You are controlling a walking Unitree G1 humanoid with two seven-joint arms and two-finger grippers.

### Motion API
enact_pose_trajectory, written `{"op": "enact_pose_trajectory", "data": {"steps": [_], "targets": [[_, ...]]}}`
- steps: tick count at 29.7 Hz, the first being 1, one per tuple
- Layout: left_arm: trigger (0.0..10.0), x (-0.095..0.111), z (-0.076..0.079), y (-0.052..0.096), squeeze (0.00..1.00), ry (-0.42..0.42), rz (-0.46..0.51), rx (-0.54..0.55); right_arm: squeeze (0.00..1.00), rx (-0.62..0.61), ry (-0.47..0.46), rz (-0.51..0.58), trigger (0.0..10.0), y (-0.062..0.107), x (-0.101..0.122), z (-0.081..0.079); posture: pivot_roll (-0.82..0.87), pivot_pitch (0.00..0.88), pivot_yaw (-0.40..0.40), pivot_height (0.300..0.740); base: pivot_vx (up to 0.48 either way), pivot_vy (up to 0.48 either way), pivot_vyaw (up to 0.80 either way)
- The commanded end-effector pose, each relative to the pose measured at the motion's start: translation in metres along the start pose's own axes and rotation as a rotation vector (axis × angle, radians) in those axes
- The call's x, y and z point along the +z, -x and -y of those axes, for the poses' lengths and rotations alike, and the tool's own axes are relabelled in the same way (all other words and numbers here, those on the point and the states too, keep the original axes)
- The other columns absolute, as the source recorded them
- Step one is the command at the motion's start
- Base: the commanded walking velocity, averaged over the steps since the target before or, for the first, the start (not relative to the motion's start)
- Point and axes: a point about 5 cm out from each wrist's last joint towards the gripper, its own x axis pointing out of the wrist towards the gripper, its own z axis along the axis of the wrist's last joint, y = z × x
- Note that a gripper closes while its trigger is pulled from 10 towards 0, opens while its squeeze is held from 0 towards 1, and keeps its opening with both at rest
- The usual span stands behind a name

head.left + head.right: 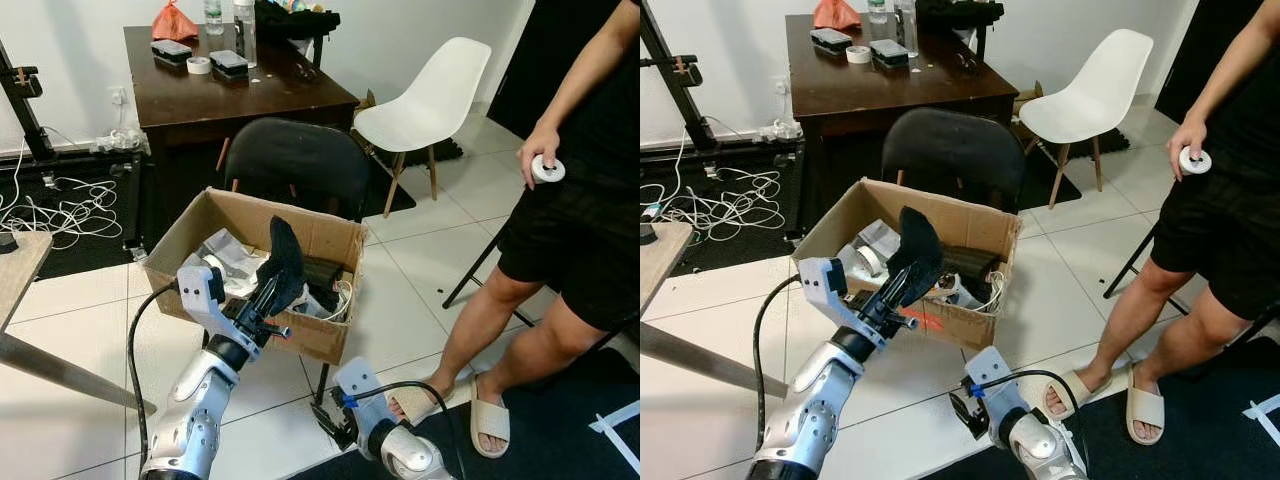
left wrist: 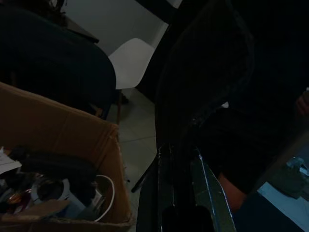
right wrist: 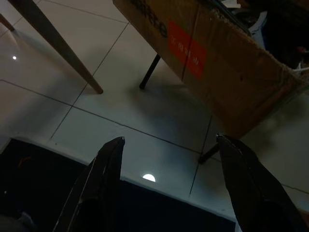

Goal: Picking trash to rubbish bin

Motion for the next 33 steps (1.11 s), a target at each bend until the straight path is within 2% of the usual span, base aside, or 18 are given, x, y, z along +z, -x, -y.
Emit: {"op": "enact_pose_trajectory", "data": {"steps": [1,10,16,20,25,28,33], "targets": [[10.0,-0.004,0.005,0.002,0.00,0.013,0.003,-0.013,0.00,0.009,-0.012,-0.027,10.0,0.001,-0.006,-0.002,-0.06,0.186,-0.012,0.740,0.000,0.000,0.00],[10.0,-0.002,0.000,0.002,0.00,0.001,0.002,0.002,0.00,0.007,-0.007,-0.024,10.0,0.001,-0.006,-0.003,-0.06,0.189,-0.011,0.740,0.000,0.000,0.00],[10.0,-0.004,-0.005,0.004,0.00,-0.020,-0.010,0.049,0.00,0.007,0.001,-0.025,10.0,0.000,-0.006,-0.003,-0.06,0.191,-0.011,0.740,0.000,0.000,0.00],[10.0,-0.003,-0.011,0.006,0.00,-0.039,-0.013,0.083,0.00,0.007,0.002,-0.025,10.0,0.000,-0.006,-0.003,-0.06,0.188,-0.012,0.740,0.000,0.000,0.00],[10.0,0.002,-0.027,0.011,0.00,-0.078,-0.019,0.153,0.00,0.012,0.008,-0.024,10.0,0.000,-0.006,-0.004,-0.06,0.185,-0.010,0.740,0.000,0.000,0.00],[10.0,0.002,-0.029,0.012,0.00,-0.089,-0.024,0.164,0.00,0.013,0.008,-0.024,10.0,0.000,-0.006,-0.005,-0.06,0.185,-0.009,0.740,0.000,0.000,0.00],[10.0,0.003,-0.032,0.014,0.00,-0.101,-0.022,0.181,0.00,0.014,0.006,-0.024,10.0,0.000,-0.006,-0.005,-0.06,0.184,-0.008,0.740,0.341,0.000,0.00]]}}
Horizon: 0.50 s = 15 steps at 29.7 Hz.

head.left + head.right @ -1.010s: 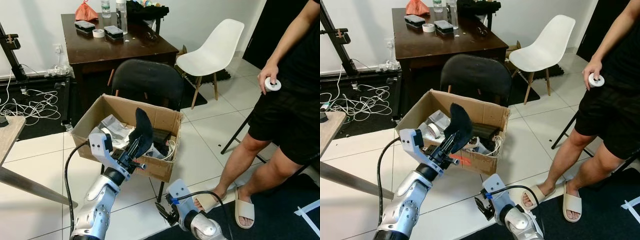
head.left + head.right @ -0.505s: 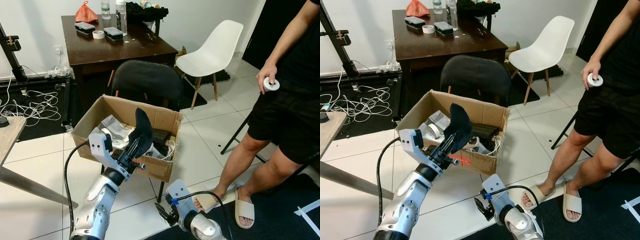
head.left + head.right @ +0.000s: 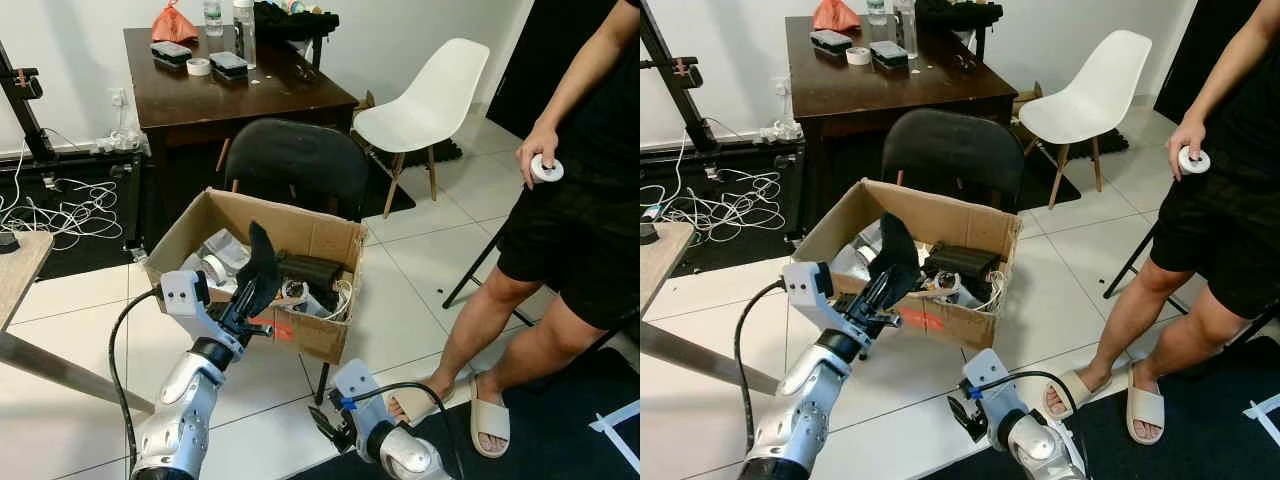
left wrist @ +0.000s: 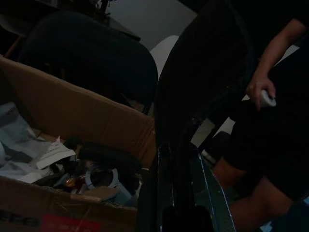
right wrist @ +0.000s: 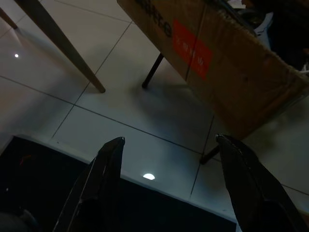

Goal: Picking trash to rubbish bin

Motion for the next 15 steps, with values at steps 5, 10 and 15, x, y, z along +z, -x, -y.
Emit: {"op": "enact_pose_trajectory", "data": {"steps": [5,10,15], "targets": [[10.0,0.0020,-0.0053,0.0004,0.00,-0.037,0.003,0.023,0.00,0.008,-0.006,-0.021,10.0,0.0007,-0.0064,-0.0036,-0.06,0.188,-0.006,0.740,0.371,0.000,0.00],[10.0,0.0019,-0.0055,0.0007,0.00,-0.037,0.004,0.025,0.00,0.008,-0.007,-0.020,10.0,0.0008,-0.0065,-0.0035,-0.06,0.190,-0.005,0.740,0.392,0.000,0.00],[10.0,0.0010,-0.0052,0.0008,0.00,-0.035,0.002,0.023,0.00,0.007,-0.009,-0.020,10.0,0.0009,-0.0065,-0.0032,-0.06,0.191,-0.005,0.740,0.396,0.000,0.00]]}}
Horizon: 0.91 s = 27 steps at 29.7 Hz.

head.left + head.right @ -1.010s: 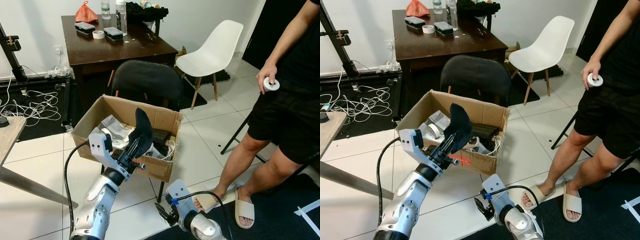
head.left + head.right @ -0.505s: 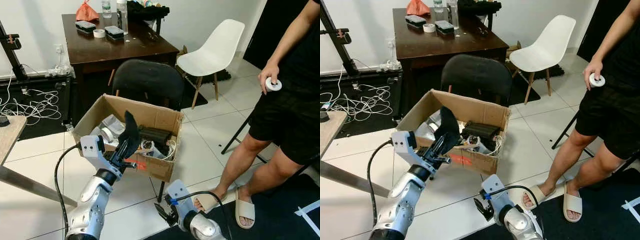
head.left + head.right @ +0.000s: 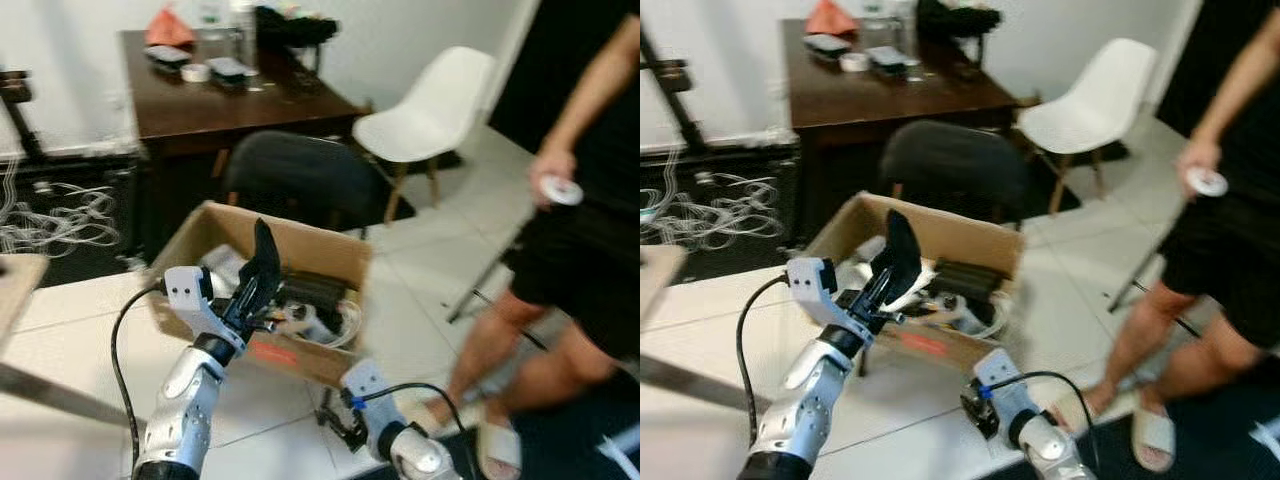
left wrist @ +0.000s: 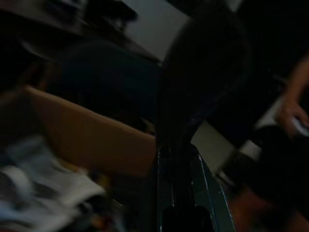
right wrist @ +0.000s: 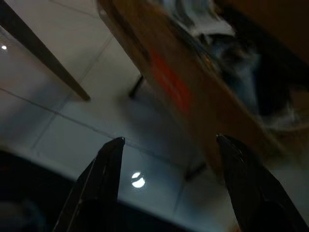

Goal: Picking trash to rubbish bin

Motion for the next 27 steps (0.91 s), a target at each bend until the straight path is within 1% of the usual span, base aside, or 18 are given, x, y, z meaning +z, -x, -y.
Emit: {"op": "enact_pose_trajectory", "data": {"steps": [1,13,16,20,23,24,25,27], "targets": [[10.0,-0.005,-0.001,0.002,0.00,-0.003,-0.019,0.006,0.00,0.014,-0.009,-0.013,10.0,0.000,-0.005,-0.006,-0.06,0.192,-0.005,0.740,0.394,0.000,0.00],[10.0,-0.007,0.003,0.001,0.00,0.009,-0.016,-0.009,0.00,0.011,-0.006,-0.015,10.0,0.000,-0.004,-0.005,-0.06,0.188,-0.006,0.740,0.384,0.000,0.00],[10.0,-0.008,0.006,0.000,0.00,0.046,-0.023,-0.039,0.00,0.010,-0.006,-0.017,10.0,0.000,-0.005,-0.005,-0.06,0.187,-0.006,0.740,0.000,0.000,0.00],[10.0,-0.009,0.008,0.000,0.00,0.044,-0.037,-0.063,0.00,0.009,-0.006,-0.018,10.0,0.000,-0.005,-0.005,-0.06,0.187,-0.006,0.740,0.000,0.000,0.00],[10.0,-0.013,0.010,0.002,0.00,0.035,-0.066,-0.102,0.00,0.009,-0.007,-0.019,10.0,0.000,-0.005,-0.005,-0.06,0.187,-0.005,0.740,0.000,0.000,0.00],[10.0,-0.016,0.017,0.004,0.00,0.027,-0.094,-0.174,0.00,0.007,-0.008,-0.020,10.0,0.000,-0.005,-0.005,-0.06,0.186,-0.004,0.740,0.000,0.000,0.00],[10.0,-0.017,0.021,0.005,0.00,0.024,-0.103,-0.214,0.00,0.007,-0.008,-0.020,10.0,0.000,-0.005,-0.005,-0.06,0.186,-0.004,0.740,0.000,0.000,0.00],[10.0,-0.018,0.026,0.007,0.00,0.019,-0.111,-0.259,0.00,0.006,-0.008,-0.020,10.0,0.000,-0.005,-0.005,-0.07,0.186,-0.004,0.740,0.000,0.000,0.00]]}}
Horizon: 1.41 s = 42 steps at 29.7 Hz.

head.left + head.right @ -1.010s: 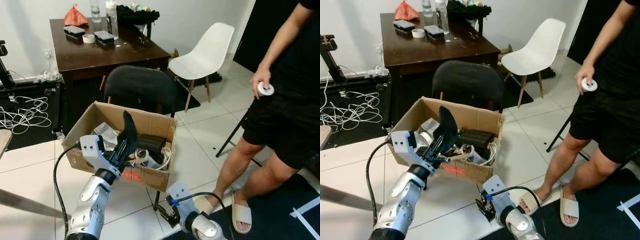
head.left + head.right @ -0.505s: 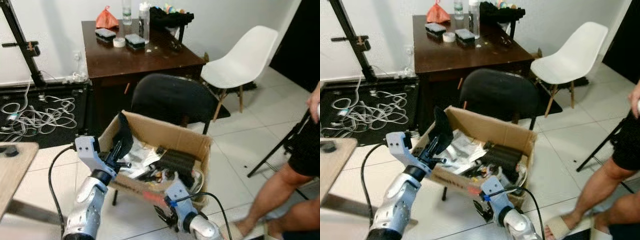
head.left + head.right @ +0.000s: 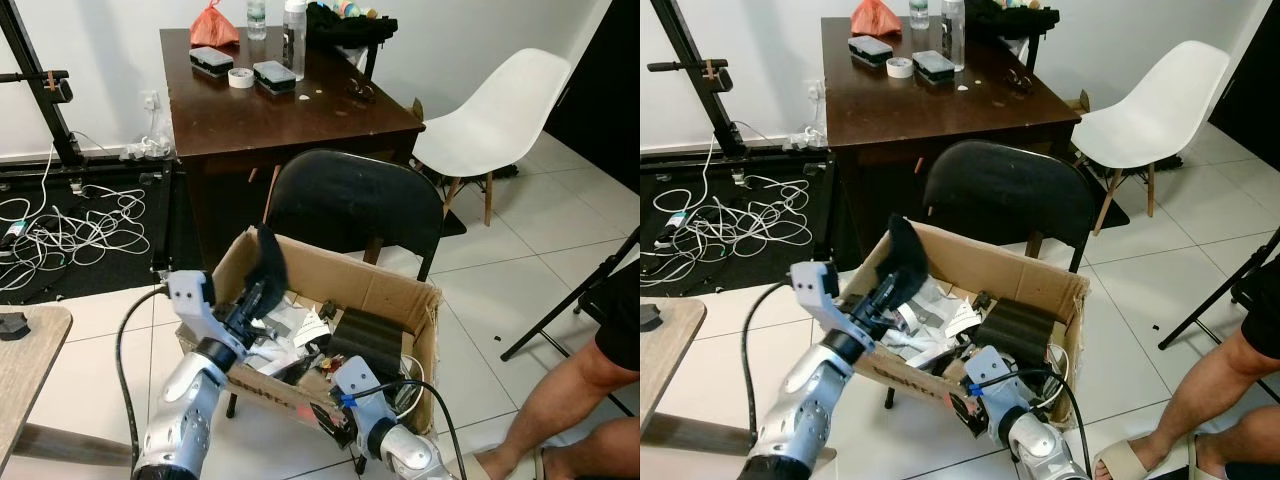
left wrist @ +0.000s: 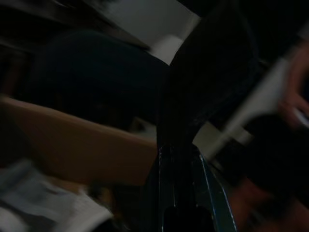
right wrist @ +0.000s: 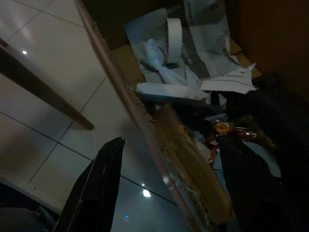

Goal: Picking trash to rubbish bin

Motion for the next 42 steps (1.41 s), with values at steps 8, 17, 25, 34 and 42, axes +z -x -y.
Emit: {"op": "enact_pose_trajectory", "data": {"steps": [8,17,25,34,42], "targets": [[10.0,-0.007,0.023,0.001,0.09,-0.029,-0.060,-0.173,0.00,0.004,-0.012,-0.030,10.0,0.001,-0.009,-0.004,-0.07,0.186,-0.004,0.740,0.000,0.000,0.00],[10.0,-0.016,0.029,-0.006,0.00,-0.060,-0.087,-0.151,0.00,0.003,-0.013,-0.031,10.0,0.001,-0.009,-0.004,-0.07,0.185,-0.001,0.740,0.000,0.000,0.00],[10.0,-0.021,-0.010,-0.005,0.00,-0.166,-0.165,0.152,0.00,0.001,-0.016,-0.031,10.0,0.001,-0.009,-0.004,-0.07,0.188,0.003,0.740,0.000,0.000,0.00],[10.0,-0.019,-0.048,0.016,0.00,-0.205,-0.202,0.408,0.00,0.001,-0.018,-0.032,10.0,0.001,-0.009,-0.004,-0.07,0.188,0.003,0.740,0.000,0.000,0.00],[10.0,-0.025,-0.048,0.013,0.00,-0.204,-0.205,0.431,0.00,0.001,-0.015,-0.036,10.0,0.001,-0.010,-0.005,-0.08,0.183,0.004,0.740,0.000,0.000,0.00]]}}
